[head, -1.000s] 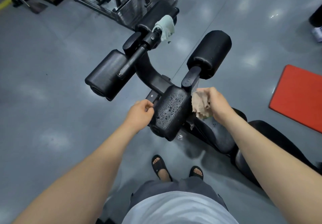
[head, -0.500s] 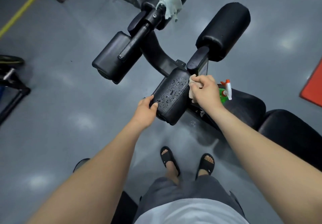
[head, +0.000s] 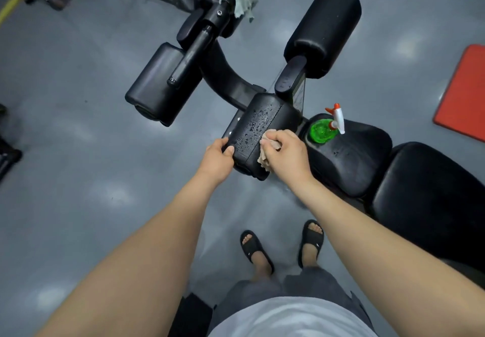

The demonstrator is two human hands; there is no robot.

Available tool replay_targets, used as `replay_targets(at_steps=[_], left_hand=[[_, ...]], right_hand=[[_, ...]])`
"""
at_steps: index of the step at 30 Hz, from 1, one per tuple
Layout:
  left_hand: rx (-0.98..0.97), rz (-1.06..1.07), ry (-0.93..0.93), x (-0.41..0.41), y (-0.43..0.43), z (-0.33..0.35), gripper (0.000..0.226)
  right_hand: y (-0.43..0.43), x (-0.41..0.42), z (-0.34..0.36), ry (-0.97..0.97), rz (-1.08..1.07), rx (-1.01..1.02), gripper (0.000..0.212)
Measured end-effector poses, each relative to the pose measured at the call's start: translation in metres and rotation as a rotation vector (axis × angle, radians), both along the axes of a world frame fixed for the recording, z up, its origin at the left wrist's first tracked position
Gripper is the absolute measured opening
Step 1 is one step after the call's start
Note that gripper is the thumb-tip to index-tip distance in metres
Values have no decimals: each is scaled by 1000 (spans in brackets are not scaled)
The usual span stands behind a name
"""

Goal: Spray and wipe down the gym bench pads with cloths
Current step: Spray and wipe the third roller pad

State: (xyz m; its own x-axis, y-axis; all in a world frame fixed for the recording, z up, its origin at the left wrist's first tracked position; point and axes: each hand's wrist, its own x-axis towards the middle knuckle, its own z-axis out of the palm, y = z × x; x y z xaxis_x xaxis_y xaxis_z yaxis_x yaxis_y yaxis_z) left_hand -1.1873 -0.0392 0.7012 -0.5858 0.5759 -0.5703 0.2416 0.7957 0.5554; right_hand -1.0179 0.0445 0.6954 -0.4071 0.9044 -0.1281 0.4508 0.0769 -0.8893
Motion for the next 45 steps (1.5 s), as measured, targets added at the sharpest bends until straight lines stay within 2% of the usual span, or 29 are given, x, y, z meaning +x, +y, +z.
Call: replay_targets(at_steps=[4, 8, 11, 13, 18, 22, 28, 30, 33, 35, 40, 45], left_hand=[[45, 23, -9, -3, 2, -2, 38], [50, 16, -12, -7, 2, -5, 35], [51, 7, -10, -9, 3, -5, 35], [46, -5, -10, -10, 3, -5, 35], [25, -31, 1, -12, 3, -9, 37], [17, -42, 15, -13, 3, -12, 38], [6, -40, 26, -13, 3, -14, 36], [-2, -39, 29, -13, 3, -13, 35], [-10, -43, 30, -14, 5, -13, 34], [-14, -40, 27, -15, 6, -13, 33], [-33, -51, 30, -14, 8, -9, 30], [-41, -57, 28, -13, 7, -6, 30]], right_hand=[[-27, -4, 12, -64, 152, 120, 27], [-33, -2, 12, -87, 349, 220, 21], [-26, -1, 10, -268, 317, 311, 21], [-17, 0, 8, -321, 285, 374, 19], [15, -1, 3, -320, 260, 312, 24], [40, -4, 5, -232, 142, 231, 31], [18, -22, 5, -231, -14, 273, 21], [-2, -22, 5, -212, -1, 270, 23], [-27, -14, 2, -188, 107, 208, 50], [-40, -10, -1, -201, 193, 168, 60], [-38, -7, -6, -259, 327, 342, 51], [8, -11, -6, -288, 227, 358, 45]])
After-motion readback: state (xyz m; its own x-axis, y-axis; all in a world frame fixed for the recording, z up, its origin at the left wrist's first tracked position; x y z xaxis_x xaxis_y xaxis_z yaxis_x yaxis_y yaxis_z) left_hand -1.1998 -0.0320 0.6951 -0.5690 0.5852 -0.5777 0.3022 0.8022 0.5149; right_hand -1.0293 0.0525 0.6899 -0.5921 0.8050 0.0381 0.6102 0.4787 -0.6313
